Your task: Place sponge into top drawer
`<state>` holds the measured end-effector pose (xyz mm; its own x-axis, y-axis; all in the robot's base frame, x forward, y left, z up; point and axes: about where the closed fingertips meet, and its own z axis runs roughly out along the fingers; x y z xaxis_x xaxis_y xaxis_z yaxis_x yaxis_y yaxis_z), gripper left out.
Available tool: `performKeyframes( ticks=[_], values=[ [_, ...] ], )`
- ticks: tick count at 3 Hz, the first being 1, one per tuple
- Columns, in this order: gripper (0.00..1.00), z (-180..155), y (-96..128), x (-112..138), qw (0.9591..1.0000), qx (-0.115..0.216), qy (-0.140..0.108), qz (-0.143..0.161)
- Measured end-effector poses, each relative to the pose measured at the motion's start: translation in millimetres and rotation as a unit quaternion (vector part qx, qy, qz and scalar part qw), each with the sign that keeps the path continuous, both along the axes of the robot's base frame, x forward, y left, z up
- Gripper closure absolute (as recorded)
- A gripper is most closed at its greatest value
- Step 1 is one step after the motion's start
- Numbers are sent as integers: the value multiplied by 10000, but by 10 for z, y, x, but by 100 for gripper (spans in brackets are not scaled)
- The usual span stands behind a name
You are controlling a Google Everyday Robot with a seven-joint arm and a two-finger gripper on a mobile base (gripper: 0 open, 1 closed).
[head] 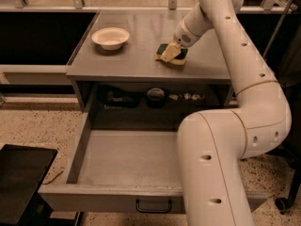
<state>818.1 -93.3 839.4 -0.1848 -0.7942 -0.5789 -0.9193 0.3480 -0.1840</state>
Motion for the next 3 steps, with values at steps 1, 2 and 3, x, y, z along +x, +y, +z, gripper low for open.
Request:
performKeyframes(
  ticks=[1, 2, 3],
  values=[
    [98, 82, -127, -103, 10000, 21, 57, -72],
    [100, 460, -285, -378, 9995, 277, -67, -137],
    [100, 1130, -604, -760, 9947, 667, -659, -415]
  ],
)
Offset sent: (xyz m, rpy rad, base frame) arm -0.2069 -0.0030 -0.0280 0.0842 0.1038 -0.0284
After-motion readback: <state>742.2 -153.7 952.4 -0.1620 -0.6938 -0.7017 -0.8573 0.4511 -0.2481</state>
